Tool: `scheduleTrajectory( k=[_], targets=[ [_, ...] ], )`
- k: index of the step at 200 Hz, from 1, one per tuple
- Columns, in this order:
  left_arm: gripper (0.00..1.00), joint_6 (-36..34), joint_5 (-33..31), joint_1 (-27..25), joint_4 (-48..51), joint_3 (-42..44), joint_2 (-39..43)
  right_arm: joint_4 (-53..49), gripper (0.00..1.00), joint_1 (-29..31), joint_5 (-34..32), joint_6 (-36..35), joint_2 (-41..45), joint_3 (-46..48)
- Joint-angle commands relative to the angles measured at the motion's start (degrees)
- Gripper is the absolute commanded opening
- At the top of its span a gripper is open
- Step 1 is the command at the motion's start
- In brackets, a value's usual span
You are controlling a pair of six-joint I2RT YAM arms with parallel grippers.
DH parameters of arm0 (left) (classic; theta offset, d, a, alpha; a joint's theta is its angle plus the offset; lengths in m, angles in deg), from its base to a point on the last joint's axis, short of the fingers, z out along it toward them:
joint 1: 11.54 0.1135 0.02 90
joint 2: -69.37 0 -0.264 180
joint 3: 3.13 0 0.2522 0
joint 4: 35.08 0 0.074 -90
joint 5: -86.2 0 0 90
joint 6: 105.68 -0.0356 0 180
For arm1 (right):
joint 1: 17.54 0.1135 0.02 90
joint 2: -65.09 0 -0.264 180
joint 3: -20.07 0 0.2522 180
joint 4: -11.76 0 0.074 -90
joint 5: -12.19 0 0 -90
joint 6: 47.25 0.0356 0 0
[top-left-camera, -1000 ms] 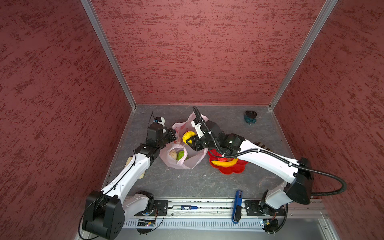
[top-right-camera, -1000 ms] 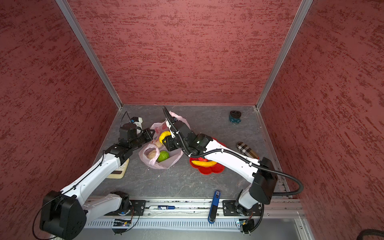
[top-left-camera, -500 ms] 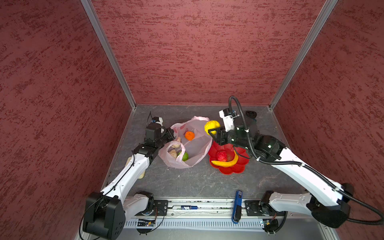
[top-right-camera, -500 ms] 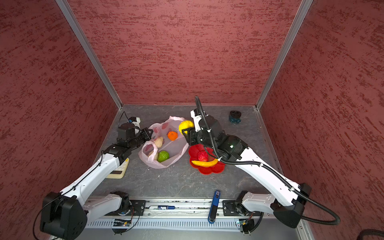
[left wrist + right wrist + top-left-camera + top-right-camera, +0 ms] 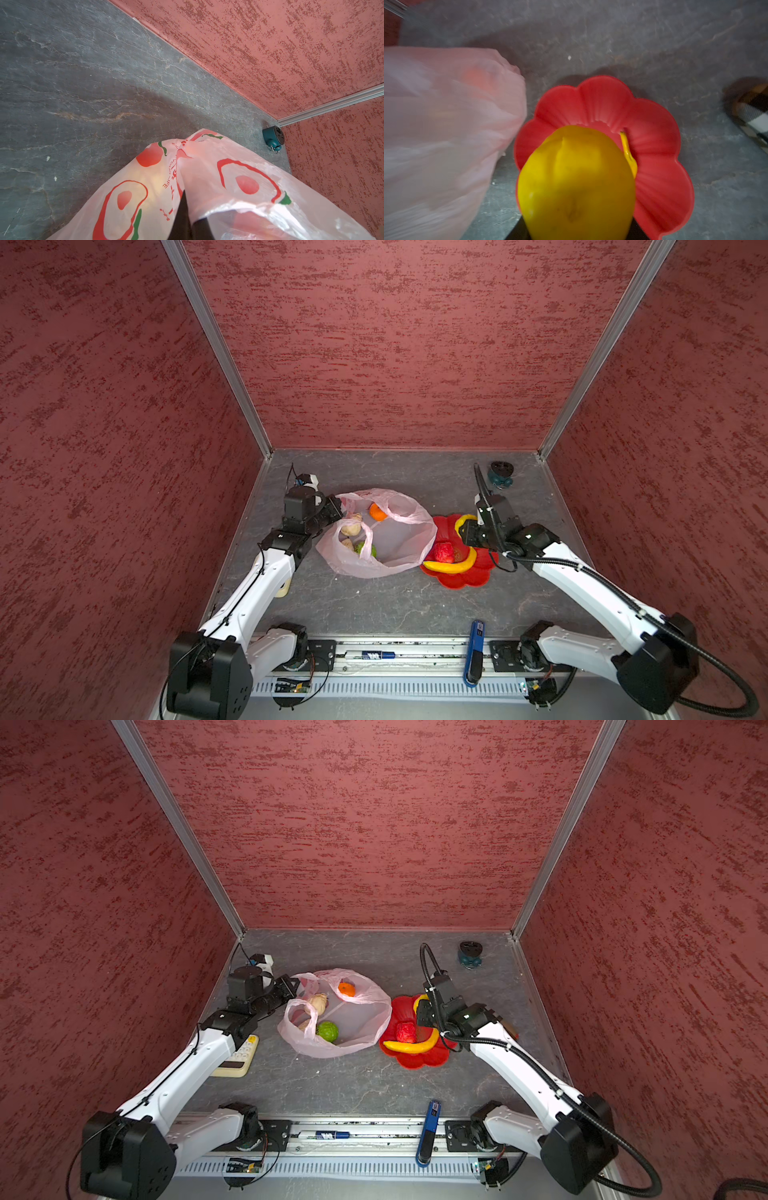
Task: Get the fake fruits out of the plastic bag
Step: 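Lift the yellow lemon out of the bag and carry it over the plate, then lower the yellow lemon onto the red plate and open the right gripper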
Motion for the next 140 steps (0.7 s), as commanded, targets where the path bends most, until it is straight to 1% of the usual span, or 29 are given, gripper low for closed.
scheduleTrajectory(
  k=[1, 28, 75, 99, 117, 140],
  targets=[
    [0.0, -0.8, 0.64, 0.53, 1.04, -1.15, 1.45, 3.2, 0.19, -1.34, -1.0, 1.84, -1.42, 1.88],
    [0.0, -0.89, 0.85, 0.62, 1.35, -1.32, 1.75, 6.0, 0.21, -1.62, 0.04, 2.11, -5.09, 4.58],
    [0.0, -1.1, 2.64, 0.62, 1.86, -1.51, 2.03, 10.59, 0.33, -1.72, 1.02, 1.81, -10.56, 6.31],
    [0.0, -2.16, 4.32, 0.53, 3.91, -2.11, 2.59, 11.54, 0.42, -1.77, 0.96, 1.51, -12.5, 5.94],
    [0.0, -3.35, 6.08, 0.53, 5.69, -2.11, 3.46, 11.61, 0.53, -1.7, 0.93, 1.32, -12.91, 5.36],
    [0.0, -5.64, 9.79, 0.45, 8.88, -2.1, 4.68, 10.1, 0.65, -1.7, 0.96, 0.71, -12.31, 3.91]
  ],
)
